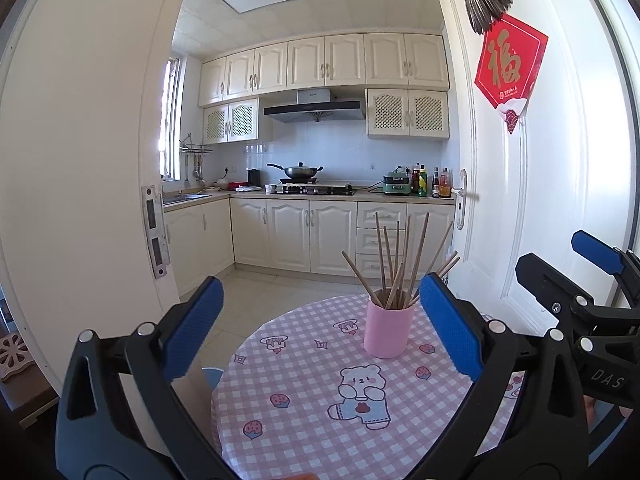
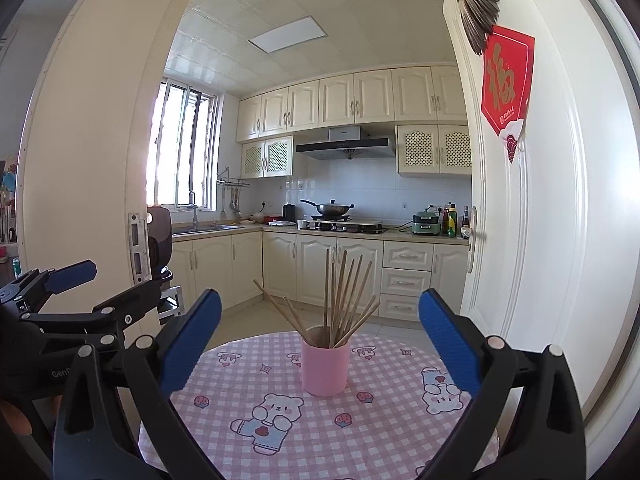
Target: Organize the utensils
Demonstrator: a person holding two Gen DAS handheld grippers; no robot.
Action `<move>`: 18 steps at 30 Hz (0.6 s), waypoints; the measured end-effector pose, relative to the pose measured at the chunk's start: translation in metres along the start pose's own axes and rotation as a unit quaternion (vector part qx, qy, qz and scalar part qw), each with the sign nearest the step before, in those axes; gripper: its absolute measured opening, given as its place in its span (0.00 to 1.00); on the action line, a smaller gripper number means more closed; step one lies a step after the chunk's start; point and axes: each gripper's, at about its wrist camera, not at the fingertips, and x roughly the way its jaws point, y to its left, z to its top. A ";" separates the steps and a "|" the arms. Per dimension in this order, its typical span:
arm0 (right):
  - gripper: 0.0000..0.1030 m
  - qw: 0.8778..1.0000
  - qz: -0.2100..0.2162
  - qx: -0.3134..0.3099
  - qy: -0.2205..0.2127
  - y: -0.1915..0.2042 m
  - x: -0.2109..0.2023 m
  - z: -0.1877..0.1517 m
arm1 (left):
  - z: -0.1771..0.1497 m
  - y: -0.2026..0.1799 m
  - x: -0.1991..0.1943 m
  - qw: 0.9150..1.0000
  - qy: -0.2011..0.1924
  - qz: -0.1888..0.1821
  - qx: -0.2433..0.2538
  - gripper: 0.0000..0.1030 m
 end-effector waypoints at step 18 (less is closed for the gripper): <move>0.92 1.000 -0.002 0.002 0.001 0.002 -0.001 0.000 | 0.000 -0.001 -0.001 1.000 -0.002 -0.001 -0.001 0.94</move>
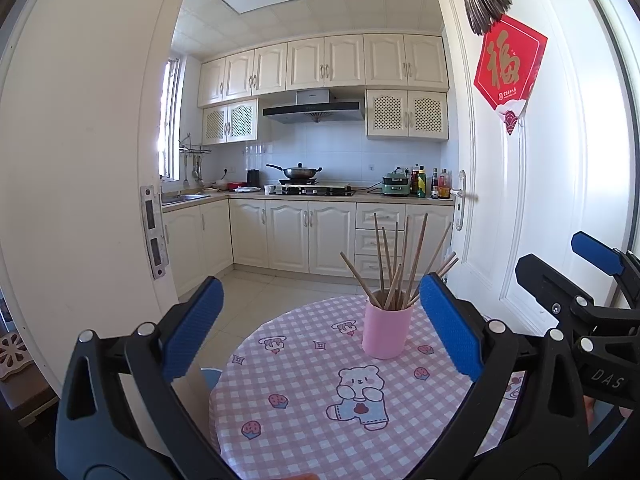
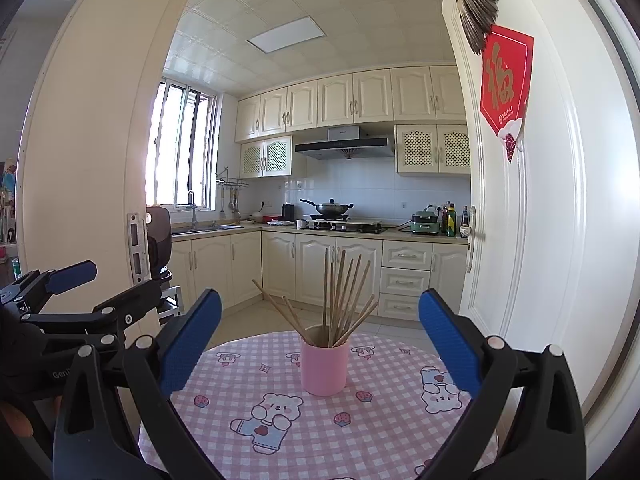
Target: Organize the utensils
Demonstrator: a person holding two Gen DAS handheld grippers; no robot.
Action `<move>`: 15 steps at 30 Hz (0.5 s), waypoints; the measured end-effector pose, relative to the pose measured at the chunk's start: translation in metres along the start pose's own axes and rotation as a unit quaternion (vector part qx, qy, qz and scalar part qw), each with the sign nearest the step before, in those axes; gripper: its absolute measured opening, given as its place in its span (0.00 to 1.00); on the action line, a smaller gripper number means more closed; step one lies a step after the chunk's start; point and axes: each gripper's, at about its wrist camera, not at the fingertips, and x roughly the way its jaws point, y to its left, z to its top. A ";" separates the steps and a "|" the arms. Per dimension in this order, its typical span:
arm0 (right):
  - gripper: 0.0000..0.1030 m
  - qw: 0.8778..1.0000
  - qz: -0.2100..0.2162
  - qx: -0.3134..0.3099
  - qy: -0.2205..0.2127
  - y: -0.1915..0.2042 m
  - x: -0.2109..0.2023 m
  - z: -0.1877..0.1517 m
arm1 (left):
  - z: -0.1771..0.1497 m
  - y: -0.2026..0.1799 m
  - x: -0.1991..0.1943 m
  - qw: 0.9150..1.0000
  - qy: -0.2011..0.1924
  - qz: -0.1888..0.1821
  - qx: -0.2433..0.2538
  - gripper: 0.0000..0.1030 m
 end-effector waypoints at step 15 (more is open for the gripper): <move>0.92 1.000 -0.002 -0.002 0.000 0.001 0.000 0.000 | 0.000 0.000 0.000 1.000 -0.006 0.002 0.002 0.94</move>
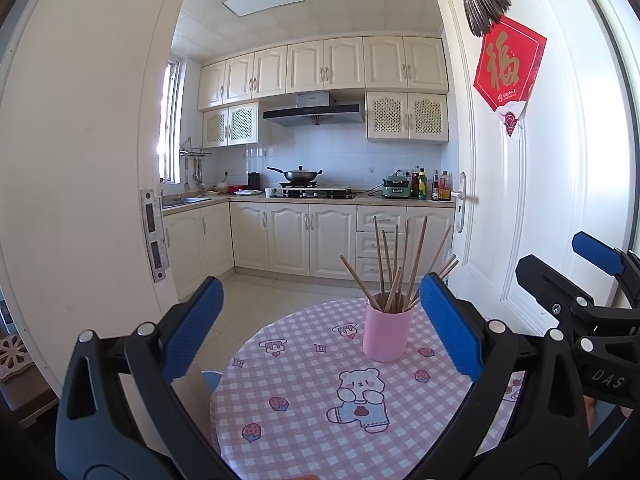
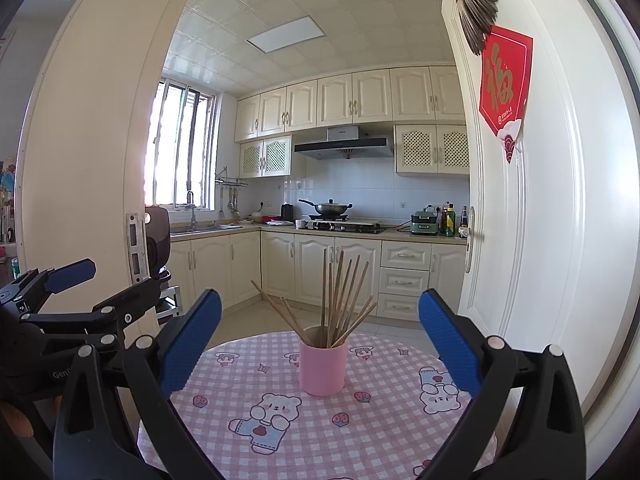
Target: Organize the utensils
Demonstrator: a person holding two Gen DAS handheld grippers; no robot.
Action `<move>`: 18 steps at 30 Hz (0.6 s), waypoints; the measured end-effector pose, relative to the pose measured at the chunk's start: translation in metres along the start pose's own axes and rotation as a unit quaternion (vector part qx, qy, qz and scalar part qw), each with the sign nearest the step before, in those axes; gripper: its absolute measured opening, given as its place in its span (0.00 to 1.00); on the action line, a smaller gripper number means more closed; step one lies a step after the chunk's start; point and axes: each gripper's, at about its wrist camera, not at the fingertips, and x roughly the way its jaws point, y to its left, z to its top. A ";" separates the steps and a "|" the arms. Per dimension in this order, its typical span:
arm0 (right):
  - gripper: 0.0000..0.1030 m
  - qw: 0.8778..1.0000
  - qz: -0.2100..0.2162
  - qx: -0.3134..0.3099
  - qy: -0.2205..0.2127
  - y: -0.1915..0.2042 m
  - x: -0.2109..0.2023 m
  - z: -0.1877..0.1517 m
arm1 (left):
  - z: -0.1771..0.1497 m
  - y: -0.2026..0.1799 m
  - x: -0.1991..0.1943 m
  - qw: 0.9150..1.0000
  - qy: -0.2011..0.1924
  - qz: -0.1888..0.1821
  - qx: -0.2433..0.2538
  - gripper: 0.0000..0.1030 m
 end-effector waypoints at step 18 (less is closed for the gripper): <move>0.92 1.000 0.001 0.001 0.002 0.000 0.000 0.000 | -0.001 0.001 -0.002 1.000 -0.007 0.003 0.004 0.94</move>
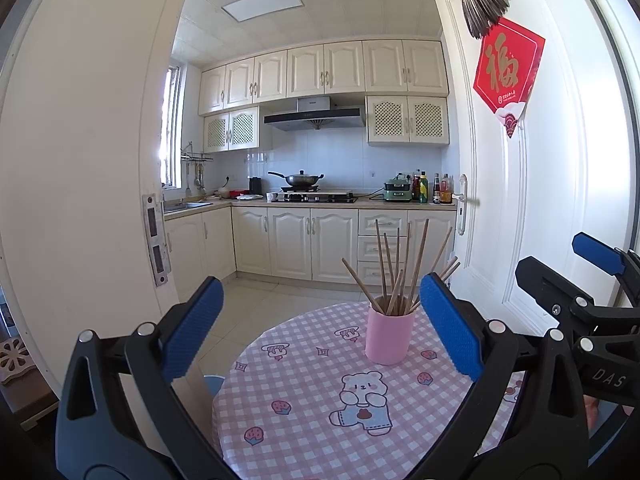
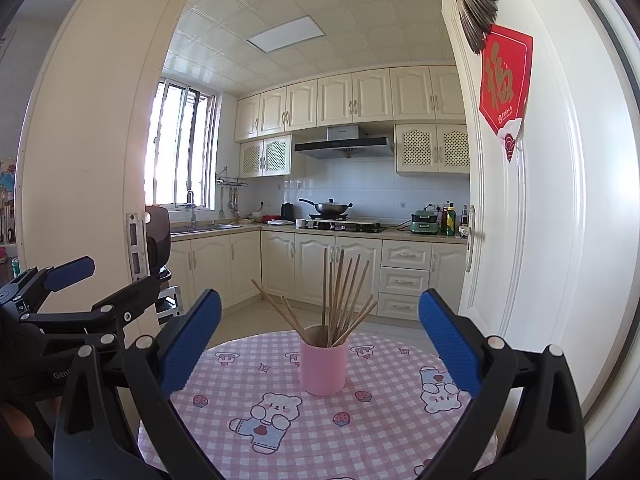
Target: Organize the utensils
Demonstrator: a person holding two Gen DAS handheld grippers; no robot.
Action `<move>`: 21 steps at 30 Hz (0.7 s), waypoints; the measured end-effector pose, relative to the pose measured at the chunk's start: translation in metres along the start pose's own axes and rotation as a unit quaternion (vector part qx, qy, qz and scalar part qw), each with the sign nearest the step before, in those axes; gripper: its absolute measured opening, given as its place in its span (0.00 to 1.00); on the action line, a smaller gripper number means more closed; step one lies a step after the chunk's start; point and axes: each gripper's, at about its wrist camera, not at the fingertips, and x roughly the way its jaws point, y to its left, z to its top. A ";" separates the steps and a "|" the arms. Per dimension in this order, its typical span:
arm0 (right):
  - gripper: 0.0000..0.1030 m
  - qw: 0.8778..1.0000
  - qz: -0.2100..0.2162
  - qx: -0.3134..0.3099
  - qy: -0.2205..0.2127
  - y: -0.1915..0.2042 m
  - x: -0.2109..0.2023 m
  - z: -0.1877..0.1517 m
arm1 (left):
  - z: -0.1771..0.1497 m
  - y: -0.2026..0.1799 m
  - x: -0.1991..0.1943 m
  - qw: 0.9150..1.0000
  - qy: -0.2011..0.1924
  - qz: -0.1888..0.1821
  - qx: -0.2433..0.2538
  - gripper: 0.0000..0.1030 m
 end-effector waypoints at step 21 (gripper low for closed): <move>0.92 1.000 -0.001 0.003 0.002 -0.001 -0.001 -0.001 | -0.001 -0.001 0.000 1.000 0.004 -0.001 0.001 0.94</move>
